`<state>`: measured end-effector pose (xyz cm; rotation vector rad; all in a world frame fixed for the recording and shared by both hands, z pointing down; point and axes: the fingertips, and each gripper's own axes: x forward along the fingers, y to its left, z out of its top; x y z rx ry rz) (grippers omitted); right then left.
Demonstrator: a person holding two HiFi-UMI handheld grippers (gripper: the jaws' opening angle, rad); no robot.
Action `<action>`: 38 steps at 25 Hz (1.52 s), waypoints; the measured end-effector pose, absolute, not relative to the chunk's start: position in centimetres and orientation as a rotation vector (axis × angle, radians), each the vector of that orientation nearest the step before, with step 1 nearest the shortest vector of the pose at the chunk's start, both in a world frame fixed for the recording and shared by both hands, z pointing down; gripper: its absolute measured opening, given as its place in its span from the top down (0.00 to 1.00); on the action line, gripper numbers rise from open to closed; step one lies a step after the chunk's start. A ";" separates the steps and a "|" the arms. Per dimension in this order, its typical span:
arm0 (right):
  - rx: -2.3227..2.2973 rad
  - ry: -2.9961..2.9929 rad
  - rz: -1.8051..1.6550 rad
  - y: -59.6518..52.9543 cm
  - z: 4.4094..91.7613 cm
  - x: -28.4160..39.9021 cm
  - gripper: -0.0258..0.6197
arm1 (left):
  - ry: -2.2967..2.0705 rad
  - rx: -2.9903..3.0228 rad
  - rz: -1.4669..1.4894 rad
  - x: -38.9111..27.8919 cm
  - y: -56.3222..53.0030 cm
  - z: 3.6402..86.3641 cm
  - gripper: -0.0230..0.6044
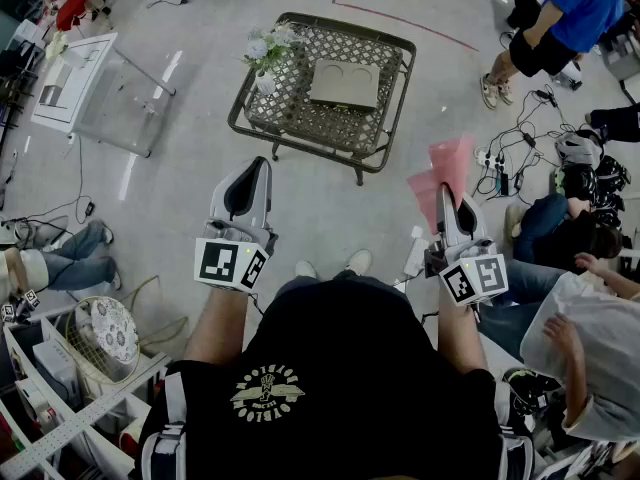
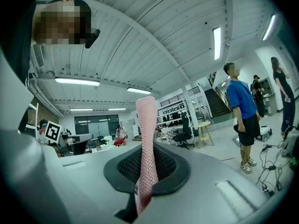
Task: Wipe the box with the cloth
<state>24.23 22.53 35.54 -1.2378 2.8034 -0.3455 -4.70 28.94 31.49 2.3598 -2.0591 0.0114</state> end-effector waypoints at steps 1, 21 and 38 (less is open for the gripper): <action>-1.233 2.803 -0.349 22.2 35.7 24.7 0.93 | -2.065 2.357 0.015 -4.2 28.8 31.5 0.96; -1.103 2.802 -0.366 15.7 35.5 27.1 0.93 | -2.175 2.259 0.036 -2.8 25.7 31.7 0.96; -1.216 2.783 -0.412 7.8 36.4 20.7 0.93 | -2.031 2.357 0.044 -9.3 14.6 32.9 0.96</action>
